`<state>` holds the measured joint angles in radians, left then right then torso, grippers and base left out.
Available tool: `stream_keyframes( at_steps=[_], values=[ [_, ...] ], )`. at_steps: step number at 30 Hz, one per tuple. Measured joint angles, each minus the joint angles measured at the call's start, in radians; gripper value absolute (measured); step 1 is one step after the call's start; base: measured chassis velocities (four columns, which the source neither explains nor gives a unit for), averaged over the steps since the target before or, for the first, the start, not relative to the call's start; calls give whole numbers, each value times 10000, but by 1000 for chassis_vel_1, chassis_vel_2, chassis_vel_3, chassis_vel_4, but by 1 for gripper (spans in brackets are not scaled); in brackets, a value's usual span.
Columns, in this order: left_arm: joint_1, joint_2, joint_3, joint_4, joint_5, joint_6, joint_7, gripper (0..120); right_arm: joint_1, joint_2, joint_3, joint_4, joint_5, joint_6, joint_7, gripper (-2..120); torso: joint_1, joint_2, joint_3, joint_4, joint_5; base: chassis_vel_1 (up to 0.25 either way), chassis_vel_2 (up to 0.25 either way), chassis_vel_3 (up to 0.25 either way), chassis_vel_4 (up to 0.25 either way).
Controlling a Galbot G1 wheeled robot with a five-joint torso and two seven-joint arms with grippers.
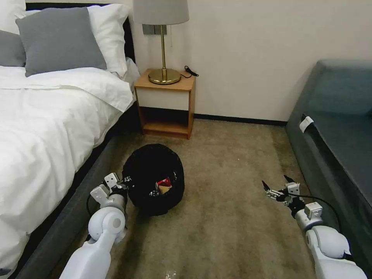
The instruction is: Pick up the trash bin, then pick up the garbage on the floor and place it into the trash bin.
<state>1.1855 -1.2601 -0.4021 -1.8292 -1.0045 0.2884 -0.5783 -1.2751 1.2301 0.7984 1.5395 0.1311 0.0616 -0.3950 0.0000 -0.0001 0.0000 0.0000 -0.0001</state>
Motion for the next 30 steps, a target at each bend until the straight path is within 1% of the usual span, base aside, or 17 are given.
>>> stream_keyframes(
  at_steps=[2,5,7,8,11,13,15,17,19,20,22,23,24,25,27,28,30],
  values=[
    [-24,37,8,65,-269,146,-227,4,-95,19,33,143,39,-46,-5,100,0,0,0,0,0,0,0,0,0],
    [-24,96,29,101,-351,185,-278,5,-149,38,52,192,45,-52,-14,100,0,0,-1,1,1,0,0,0,0],
    [-17,130,44,117,-324,197,-284,15,-198,58,71,233,48,-54,-27,100,0,0,-1,0,1,0,0,0,0],
    [-17,130,44,117,-324,197,-284,15,-198,58,71,233,48,-54,-27,100,0,0,-1,0,1,0,0,0,0],
    [17,157,58,58,-260,206,-263,30,-240,73,82,274,49,-58,-43,100,0,0,-1,2,1,0,0,0,0],
    [24,181,60,23,-247,214,-244,33,-245,76,89,278,49,-60,-43,100,0,1,-1,1,0,0,0,0,0],
    [40,236,59,-97,-124,225,-148,46,-279,86,97,324,50,-71,-51,100,0,1,-1,1,1,0,0,0,0],
    [44,250,56,-133,-73,224,-106,48,-288,88,100,345,51,-73,-52,100,0,1,0,1,1,0,0,0,0],
    [100,360,39,-371,228,219,131,59,-343,97,106,437,143,-92,-52,100,0,0,0,0,1,0,0,0,0],
    [100,360,39,-371,228,219,131,59,-343,97,106,437,143,-92,-52,100,0,0,0,0,1,0,0,0,0],
    [150,409,14,-489,740,184,401,68,-377,109,102,529,368,-162,-15,100,0,1,-1,0,1,0,0,0,0],
    [180,429,-7,-504,1233,119,605,73,-392,123,91,592,503,-214,30,100,0,1,0,0,1,0,0,0,0],
    [180,429,-7,-504,1233,119,605,73,-392,123,91,592,503,-214,30,100,0,1,0,0,1,0,0,0,0],
    [225,468,-46,-502,2050,-26,970,79,-406,155,68,686,776,-310,128,100,0,1,-1,0,0,0,0,0,0],
    [332,582,-78,-531,3073,-235,1559,88,-432,217,26,872,1226,-514,351,100,0,1,0,1,0,0,0,0,0],
    [332,582,-78,-531,3073,-235,1559,88,-432,217,26,872,1226,-514,351,100,0,1,0,1,0,0,0,0,0],
    [490,707,-79,-687,4002,-448,2197,97,-486,305,-37,1079,1756,-788,691,100,0,2,-1,0,1,0,0,0,0]
  ],
)
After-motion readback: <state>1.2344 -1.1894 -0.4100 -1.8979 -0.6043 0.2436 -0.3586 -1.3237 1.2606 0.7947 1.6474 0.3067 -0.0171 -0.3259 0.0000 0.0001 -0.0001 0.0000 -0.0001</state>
